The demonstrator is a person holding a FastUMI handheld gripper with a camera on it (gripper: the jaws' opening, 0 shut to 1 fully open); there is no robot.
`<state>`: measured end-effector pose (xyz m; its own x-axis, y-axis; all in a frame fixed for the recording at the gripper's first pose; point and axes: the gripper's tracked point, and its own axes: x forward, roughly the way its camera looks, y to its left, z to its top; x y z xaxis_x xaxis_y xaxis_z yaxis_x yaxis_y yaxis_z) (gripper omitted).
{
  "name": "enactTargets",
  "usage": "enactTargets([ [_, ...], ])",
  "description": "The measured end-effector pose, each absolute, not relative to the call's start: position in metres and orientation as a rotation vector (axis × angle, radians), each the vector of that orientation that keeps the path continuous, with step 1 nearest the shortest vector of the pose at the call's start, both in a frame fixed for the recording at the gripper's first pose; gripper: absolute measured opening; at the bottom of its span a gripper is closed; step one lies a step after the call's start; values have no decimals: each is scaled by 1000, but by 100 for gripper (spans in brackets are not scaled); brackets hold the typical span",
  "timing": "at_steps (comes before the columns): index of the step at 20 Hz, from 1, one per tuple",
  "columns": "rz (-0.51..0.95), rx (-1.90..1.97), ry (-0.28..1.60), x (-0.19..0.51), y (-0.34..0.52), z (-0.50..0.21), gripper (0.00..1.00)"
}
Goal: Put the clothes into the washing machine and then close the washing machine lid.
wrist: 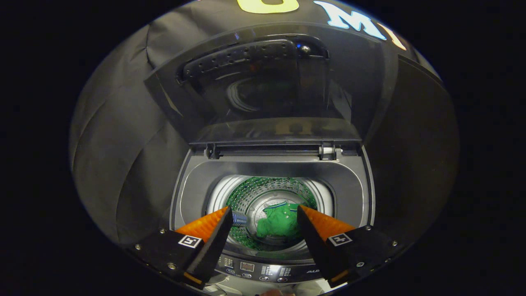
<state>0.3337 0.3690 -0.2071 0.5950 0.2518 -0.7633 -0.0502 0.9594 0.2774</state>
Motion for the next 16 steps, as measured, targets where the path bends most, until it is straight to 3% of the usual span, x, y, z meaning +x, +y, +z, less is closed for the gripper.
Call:
enactTargets([
  [6,215,235,839,345,377,-164,96],
  [16,240,303,585,401,374,-16,96],
])
